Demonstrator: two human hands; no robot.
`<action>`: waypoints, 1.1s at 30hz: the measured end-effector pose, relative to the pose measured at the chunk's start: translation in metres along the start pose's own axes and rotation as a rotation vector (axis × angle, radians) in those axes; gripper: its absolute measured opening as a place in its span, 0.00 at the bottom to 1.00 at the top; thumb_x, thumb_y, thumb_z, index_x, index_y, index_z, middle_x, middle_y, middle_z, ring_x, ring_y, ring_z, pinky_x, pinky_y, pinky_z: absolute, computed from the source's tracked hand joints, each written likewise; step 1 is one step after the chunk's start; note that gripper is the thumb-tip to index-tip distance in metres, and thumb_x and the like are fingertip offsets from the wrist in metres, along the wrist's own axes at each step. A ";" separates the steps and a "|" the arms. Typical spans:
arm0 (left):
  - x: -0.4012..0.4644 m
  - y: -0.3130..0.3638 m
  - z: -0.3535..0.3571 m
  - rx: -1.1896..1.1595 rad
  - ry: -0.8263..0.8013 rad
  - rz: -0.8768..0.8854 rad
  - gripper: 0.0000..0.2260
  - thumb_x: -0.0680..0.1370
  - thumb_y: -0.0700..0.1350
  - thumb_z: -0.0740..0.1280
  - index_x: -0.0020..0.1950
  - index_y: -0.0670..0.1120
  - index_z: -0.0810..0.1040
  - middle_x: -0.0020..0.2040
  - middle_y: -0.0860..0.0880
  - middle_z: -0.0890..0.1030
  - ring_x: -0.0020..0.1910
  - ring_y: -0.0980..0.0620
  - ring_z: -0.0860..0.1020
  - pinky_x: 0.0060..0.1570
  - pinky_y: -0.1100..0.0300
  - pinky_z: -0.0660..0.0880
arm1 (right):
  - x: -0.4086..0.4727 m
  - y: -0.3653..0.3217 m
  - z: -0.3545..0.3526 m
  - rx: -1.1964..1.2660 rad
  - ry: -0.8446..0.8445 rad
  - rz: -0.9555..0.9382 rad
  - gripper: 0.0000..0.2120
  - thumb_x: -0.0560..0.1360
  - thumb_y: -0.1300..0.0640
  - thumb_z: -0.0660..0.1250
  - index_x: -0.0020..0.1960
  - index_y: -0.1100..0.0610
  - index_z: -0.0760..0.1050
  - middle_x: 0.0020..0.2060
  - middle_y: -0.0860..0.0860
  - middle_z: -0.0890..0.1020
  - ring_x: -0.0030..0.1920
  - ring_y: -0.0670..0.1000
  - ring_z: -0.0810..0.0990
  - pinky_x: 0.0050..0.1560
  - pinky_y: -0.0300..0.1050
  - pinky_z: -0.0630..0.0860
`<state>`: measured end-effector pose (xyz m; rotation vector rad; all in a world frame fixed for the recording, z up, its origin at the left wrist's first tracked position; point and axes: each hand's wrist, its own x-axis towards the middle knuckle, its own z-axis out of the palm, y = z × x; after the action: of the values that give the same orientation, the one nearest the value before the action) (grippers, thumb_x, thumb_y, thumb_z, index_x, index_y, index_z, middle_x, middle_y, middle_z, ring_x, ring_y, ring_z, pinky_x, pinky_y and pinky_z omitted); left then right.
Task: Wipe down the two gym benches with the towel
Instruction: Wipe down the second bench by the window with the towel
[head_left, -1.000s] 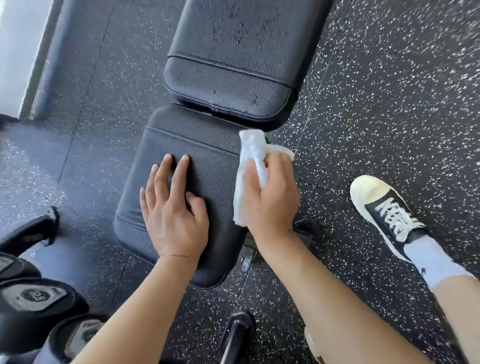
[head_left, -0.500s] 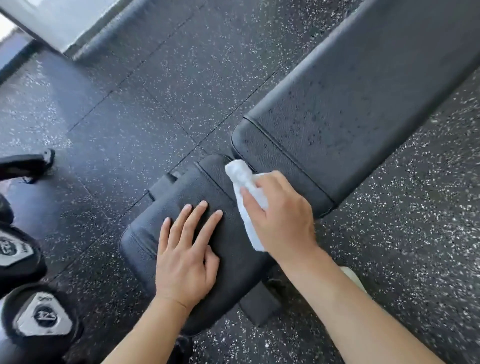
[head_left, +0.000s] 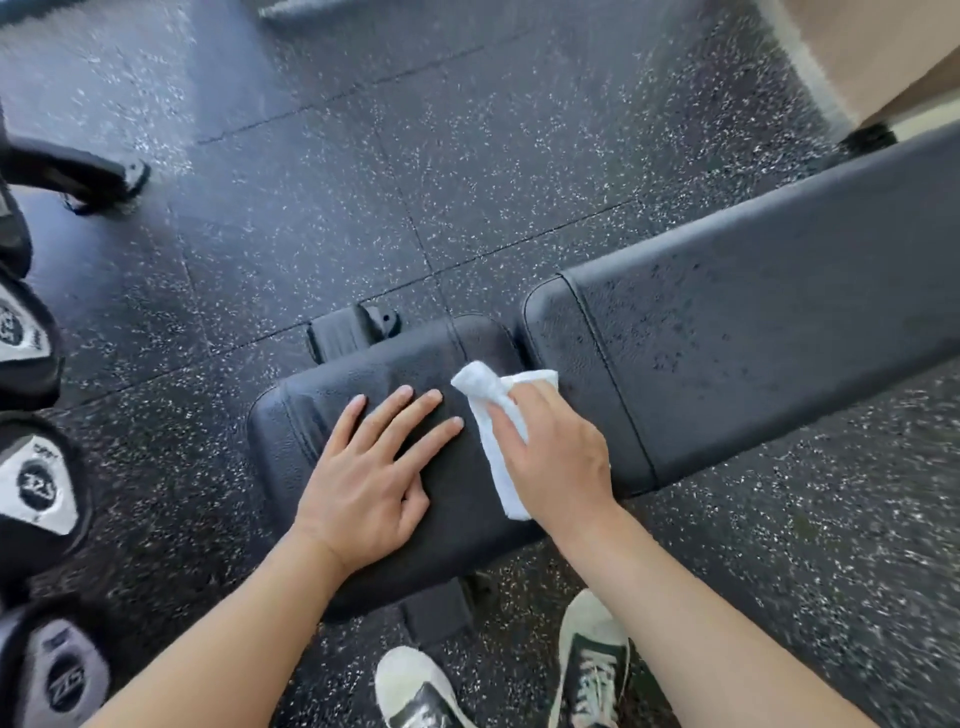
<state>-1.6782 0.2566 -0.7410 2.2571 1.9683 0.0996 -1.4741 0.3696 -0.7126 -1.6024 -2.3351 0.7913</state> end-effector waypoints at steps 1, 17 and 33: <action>0.000 0.000 -0.003 0.002 -0.019 0.002 0.32 0.77 0.50 0.60 0.83 0.57 0.64 0.84 0.50 0.62 0.84 0.43 0.60 0.79 0.34 0.57 | -0.012 0.006 -0.006 0.034 -0.047 0.039 0.09 0.82 0.44 0.60 0.47 0.46 0.71 0.47 0.46 0.78 0.42 0.58 0.80 0.37 0.47 0.65; 0.113 0.094 -0.027 -0.206 -0.028 -0.596 0.29 0.81 0.48 0.59 0.82 0.48 0.63 0.84 0.47 0.61 0.84 0.44 0.55 0.81 0.36 0.52 | 0.116 0.013 -0.074 -0.074 -0.020 -0.087 0.16 0.82 0.43 0.62 0.43 0.53 0.71 0.41 0.48 0.76 0.43 0.58 0.76 0.40 0.52 0.67; 0.116 0.106 0.009 -0.073 0.212 -0.672 0.29 0.77 0.48 0.59 0.80 0.47 0.69 0.81 0.47 0.67 0.82 0.42 0.61 0.82 0.38 0.52 | -0.020 0.123 -0.049 -0.058 0.123 -0.533 0.13 0.80 0.54 0.70 0.38 0.51 0.71 0.33 0.44 0.68 0.32 0.47 0.67 0.27 0.46 0.71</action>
<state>-1.5566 0.3567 -0.7391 1.4814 2.6634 0.3338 -1.3450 0.3996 -0.7344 -0.9317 -2.5291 0.4910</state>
